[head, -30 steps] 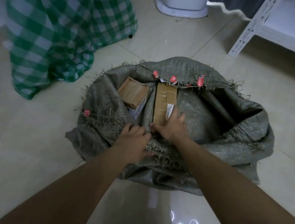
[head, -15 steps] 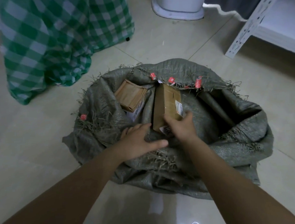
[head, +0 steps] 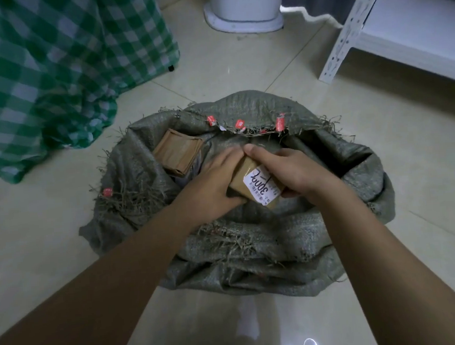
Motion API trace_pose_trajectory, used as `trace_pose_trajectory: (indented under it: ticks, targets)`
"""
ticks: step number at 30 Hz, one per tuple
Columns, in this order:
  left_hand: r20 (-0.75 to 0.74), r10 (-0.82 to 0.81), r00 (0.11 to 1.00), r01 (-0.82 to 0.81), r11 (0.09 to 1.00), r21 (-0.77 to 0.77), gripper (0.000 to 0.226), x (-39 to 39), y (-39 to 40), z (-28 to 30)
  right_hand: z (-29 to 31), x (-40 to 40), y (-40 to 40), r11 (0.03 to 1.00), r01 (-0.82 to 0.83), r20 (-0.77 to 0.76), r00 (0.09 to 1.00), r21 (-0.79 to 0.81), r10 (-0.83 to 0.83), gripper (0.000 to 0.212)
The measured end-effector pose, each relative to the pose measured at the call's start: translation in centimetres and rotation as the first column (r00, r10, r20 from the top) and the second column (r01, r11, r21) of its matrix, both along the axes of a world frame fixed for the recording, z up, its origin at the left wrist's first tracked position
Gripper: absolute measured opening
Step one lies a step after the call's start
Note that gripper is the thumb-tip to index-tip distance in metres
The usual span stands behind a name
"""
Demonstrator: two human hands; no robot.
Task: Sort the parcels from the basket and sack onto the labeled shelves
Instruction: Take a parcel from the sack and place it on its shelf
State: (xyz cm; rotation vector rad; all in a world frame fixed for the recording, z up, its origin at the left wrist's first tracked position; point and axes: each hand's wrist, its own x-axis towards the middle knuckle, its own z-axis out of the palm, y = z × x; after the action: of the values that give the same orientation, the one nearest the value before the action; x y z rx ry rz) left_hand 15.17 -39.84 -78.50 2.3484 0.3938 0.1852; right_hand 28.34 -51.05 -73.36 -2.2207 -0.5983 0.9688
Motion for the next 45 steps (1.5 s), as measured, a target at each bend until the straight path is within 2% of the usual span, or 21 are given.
trace_pose_trajectory:
  ticks: [3,5,7,8,11,15,17,20,23,25,28,30,35,39,43,45]
  targets:
    - [0.095,0.089,0.992,-0.077,0.99,-0.12,0.073,-0.2,0.2,-0.1,0.6,-0.4,-0.8,0.997,0.004,0.044,0.999,0.076,-0.007,0.075]
    - [0.133,0.136,0.982,-0.111,0.977,-0.183,0.07,-0.5,0.3,0.1,0.4,-0.5,-1.3,0.977,0.017,0.07,0.997,0.212,-0.033,0.049]
    - [0.158,0.188,0.969,-0.145,0.958,-0.249,0.073,-0.9,0.3,0.3,0.0,-0.6,-1.7,0.945,0.009,0.025,1.0,0.328,-0.018,0.021]
    - [0.167,0.223,0.96,-0.171,0.945,-0.278,0.076,-1.0,0.3,0.3,-0.1,-0.8,-1.9,0.93,-0.022,-0.008,1.0,0.367,0.027,0.024]
    - [0.197,0.291,0.936,-0.217,0.92,-0.326,0.079,-1.1,0.5,0.8,-0.8,-0.9,-2.1,0.889,-0.149,-0.035,0.983,0.433,0.182,0.066]
    - [0.209,0.332,0.92,-0.247,0.904,-0.349,0.078,-1.6,0.7,1.3,-1.2,-1.3,-1.6,0.87,-0.293,0.107,0.956,0.396,0.273,0.096]
    - [0.201,0.327,0.923,-0.241,0.902,-0.358,0.079,-2.0,0.9,1.4,-1.2,-1.4,-1.3,0.864,-0.323,0.189,0.944,0.386,0.269,0.102]
    - [0.182,0.314,0.932,-0.231,0.899,-0.372,0.081,-2.4,1.1,1.3,-0.7,-1.7,-0.9,0.849,-0.417,0.371,0.882,0.326,0.291,0.1]
    - [0.164,0.299,0.94,-0.225,0.905,-0.36,0.083,-2.5,1.2,1.2,-0.4,-2.0,-0.2,0.834,-0.49,0.522,0.795,0.255,0.307,0.089]
    - [0.141,0.279,0.95,-0.216,0.913,-0.347,0.083,-2.5,1.5,1.0,-0.7,-2.2,0.2,0.846,-0.486,0.533,0.786,0.219,0.314,0.084]
    - [0.078,0.272,0.959,-0.229,0.909,-0.348,0.088,-2.6,2.3,0.5,-1.2,-1.8,0.4,0.867,-0.428,0.497,0.827,0.254,0.263,0.083]
    - [0.016,0.28,0.96,-0.264,0.921,-0.287,0.088,-2.7,3.0,0.2,-1.6,-1.3,0.8,0.88,-0.39,0.474,0.85,0.27,0.232,0.083]
    - [-0.017,0.304,0.953,-0.304,0.948,-0.096,0.053,-1.7,4.6,-1.0,-2.5,0.4,2.9,0.915,-0.387,0.516,0.811,0.117,0.277,0.094]
    - [-0.027,0.373,0.927,-0.373,0.928,0.014,0.032,-0.1,6.1,-1.0,-2.0,1.5,4.7,0.923,-0.384,0.53,0.779,-0.019,0.335,0.093]
    - [-0.205,0.419,0.885,-0.411,0.908,0.079,0.009,-0.1,6.0,1.7,-0.7,1.7,5.2,0.932,-0.332,0.465,0.808,-0.147,0.361,0.092]
    - [-0.3,0.399,0.867,-0.388,0.917,0.096,0.01,-0.7,5.5,4.0,0.2,1.0,5.0,0.912,-0.341,0.447,0.795,-0.229,0.409,0.083]
